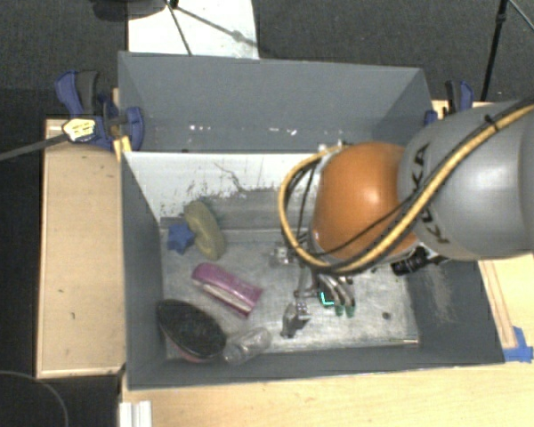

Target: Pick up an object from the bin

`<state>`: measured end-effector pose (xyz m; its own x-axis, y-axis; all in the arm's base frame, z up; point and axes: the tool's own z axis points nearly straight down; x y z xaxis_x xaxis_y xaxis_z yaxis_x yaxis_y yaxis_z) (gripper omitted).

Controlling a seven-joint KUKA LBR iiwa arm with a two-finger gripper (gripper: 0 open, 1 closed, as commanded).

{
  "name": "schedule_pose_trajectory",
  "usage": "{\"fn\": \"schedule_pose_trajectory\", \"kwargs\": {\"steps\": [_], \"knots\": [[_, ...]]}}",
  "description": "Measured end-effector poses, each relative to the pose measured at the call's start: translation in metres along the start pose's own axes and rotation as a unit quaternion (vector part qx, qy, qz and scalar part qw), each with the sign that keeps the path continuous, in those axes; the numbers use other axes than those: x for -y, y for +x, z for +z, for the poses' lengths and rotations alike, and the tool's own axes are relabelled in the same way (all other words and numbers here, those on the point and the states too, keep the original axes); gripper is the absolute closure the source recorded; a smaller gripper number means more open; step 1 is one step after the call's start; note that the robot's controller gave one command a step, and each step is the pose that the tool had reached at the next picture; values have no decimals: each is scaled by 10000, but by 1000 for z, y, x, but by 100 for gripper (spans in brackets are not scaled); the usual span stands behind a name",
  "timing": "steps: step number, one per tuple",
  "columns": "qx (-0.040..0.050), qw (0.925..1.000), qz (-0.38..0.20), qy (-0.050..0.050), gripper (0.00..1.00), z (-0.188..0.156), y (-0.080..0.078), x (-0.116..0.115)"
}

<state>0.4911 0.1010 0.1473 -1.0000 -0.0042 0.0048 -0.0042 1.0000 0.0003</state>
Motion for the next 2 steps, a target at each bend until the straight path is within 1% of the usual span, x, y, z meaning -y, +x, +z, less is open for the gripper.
{"fn": "schedule_pose_trajectory", "kwargs": {"steps": [1, 2], "knots": [[39, 9859, -1671, -9, 0, 68, -32, -63], [49, 9866, -1632, -3, 100, 67, -33, -61]]}}
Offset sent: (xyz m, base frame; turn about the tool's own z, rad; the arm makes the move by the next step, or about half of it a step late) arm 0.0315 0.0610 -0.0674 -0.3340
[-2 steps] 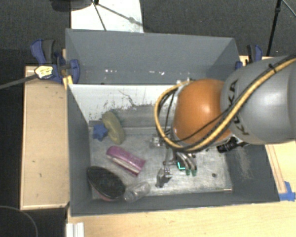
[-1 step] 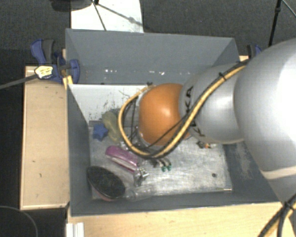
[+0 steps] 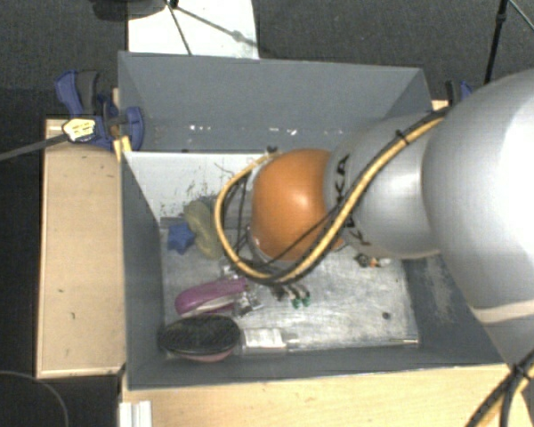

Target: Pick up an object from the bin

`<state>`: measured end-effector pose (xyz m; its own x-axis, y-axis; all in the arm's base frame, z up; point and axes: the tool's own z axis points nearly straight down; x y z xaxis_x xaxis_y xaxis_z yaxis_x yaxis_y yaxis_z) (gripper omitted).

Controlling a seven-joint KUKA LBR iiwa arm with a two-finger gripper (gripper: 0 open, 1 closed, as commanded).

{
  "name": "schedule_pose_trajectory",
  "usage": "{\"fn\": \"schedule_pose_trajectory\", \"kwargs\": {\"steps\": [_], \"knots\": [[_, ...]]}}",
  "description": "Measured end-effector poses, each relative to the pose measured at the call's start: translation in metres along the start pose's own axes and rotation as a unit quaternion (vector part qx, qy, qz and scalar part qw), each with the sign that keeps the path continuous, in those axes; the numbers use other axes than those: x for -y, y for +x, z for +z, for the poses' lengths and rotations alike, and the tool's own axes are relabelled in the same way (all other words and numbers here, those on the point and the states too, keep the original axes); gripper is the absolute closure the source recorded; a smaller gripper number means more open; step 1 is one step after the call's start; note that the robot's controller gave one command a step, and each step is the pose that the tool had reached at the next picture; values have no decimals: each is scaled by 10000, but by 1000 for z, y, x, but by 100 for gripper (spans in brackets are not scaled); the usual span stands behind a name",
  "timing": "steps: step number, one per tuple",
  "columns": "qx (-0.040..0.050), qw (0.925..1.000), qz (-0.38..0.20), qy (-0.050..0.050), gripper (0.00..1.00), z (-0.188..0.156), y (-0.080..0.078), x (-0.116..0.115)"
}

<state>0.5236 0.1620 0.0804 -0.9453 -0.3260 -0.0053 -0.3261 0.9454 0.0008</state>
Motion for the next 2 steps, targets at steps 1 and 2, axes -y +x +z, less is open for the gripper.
{"fn": "schedule_pose_trajectory", "kwargs": {"steps": [1, 2], "knots": [[16, 10000, 11, 1, 0, -1, -1, 0], [-1, 10000, 27, -2, 100, 0, 0, 0]]}}
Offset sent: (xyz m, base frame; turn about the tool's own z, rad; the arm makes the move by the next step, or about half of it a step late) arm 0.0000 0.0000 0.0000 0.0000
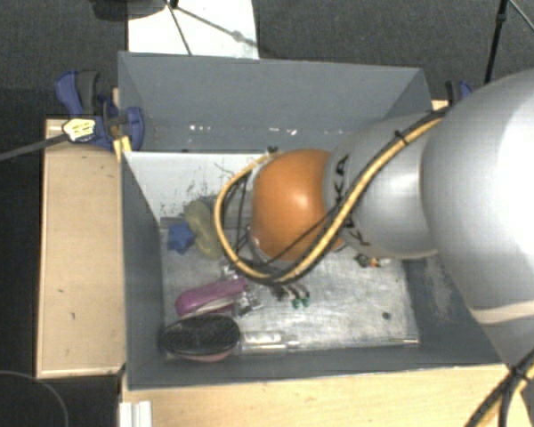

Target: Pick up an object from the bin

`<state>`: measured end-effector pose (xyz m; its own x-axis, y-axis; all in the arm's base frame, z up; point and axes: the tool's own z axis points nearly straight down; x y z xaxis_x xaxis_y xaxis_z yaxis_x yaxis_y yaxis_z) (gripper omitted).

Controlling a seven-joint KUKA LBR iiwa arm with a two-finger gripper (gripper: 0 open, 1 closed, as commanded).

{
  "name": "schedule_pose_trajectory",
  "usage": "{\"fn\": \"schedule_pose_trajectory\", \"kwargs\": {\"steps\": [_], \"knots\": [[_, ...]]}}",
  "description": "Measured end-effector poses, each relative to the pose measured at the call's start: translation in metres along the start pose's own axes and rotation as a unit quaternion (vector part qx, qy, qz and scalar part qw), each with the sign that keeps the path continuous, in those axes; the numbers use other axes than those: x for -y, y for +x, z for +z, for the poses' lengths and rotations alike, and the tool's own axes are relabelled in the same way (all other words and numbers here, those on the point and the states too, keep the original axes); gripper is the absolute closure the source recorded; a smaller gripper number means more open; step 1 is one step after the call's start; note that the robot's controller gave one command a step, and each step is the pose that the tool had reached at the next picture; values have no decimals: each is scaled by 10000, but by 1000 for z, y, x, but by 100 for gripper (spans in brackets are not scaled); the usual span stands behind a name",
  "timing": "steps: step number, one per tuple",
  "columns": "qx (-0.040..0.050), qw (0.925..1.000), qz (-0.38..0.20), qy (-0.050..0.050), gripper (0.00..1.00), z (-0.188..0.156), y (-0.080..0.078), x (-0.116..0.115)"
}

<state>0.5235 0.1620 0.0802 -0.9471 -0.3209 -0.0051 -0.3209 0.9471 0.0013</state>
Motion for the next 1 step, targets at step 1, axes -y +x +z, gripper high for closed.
{"fn": "schedule_pose_trajectory", "kwargs": {"steps": [1], "knots": [[22, 9979, -650, 13, 100, -151, -6, 17]]}}
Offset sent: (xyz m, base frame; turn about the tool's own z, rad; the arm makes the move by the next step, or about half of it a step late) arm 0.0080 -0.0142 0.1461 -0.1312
